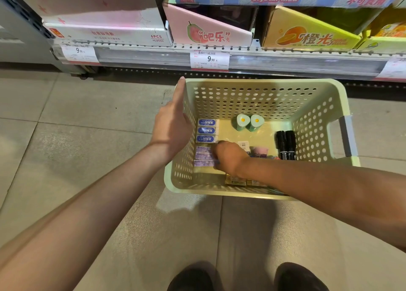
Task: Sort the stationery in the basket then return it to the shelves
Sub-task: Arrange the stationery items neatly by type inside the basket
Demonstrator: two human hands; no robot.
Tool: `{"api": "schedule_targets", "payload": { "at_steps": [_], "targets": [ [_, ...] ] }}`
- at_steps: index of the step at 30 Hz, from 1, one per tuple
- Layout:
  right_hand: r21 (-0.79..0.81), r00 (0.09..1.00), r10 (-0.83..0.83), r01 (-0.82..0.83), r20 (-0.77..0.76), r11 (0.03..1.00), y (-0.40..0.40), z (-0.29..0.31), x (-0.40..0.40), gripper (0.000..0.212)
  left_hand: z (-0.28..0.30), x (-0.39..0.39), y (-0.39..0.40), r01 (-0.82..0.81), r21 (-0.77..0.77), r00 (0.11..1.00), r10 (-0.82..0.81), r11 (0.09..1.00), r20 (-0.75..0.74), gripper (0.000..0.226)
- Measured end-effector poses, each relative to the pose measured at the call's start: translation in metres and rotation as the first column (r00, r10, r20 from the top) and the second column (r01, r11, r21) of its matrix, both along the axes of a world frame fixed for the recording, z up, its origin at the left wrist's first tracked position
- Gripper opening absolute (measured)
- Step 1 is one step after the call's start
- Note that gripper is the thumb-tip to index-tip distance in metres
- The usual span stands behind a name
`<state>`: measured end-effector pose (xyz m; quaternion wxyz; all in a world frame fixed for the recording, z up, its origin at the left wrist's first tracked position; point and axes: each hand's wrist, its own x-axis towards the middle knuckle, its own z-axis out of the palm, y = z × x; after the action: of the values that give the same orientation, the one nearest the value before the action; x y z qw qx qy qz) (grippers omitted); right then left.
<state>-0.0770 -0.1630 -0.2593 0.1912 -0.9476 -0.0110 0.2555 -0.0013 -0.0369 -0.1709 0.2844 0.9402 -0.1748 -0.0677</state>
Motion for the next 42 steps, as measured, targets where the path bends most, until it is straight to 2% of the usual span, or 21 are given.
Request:
{"api": "schedule_targets", "payload": {
  "at_steps": [15, 25, 31, 36, 42],
  "targets": [
    [-0.085, 0.983, 0.177, -0.172, 0.051, 0.981, -0.008, 0.006, 0.002, 0.021, 0.001, 0.0, -0.001, -0.004, 0.033, 1.0, 0.005, 0.999, -0.016, 0.075],
    [-0.019, 0.99, 0.141, -0.14, 0.03, 0.99, -0.005, 0.001, 0.003, 0.02, 0.002, 0.0, -0.002, 0.005, 0.029, 1.0, -0.004, 1.0, -0.014, 0.075],
    [0.087, 0.983, 0.171, -0.165, -0.071, 0.982, -0.018, 0.01, 0.017, 0.021, 0.001, 0.001, 0.0, 0.006, 0.005, 1.0, -0.006, 1.0, -0.014, 0.075],
    [0.265, 0.964, 0.096, -0.028, -0.247, 0.964, -0.049, 0.034, 0.035, 0.023, 0.002, 0.0, -0.001, -0.003, 0.002, 1.0, 0.003, 1.0, -0.019, 0.076],
    [0.227, 0.948, 0.149, -0.084, -0.283, 0.97, -0.071, 0.049, 0.034, 0.024, 0.004, 0.0, -0.002, -0.022, 0.024, 0.998, 0.023, 0.999, -0.05, 0.077]
  ]
}}
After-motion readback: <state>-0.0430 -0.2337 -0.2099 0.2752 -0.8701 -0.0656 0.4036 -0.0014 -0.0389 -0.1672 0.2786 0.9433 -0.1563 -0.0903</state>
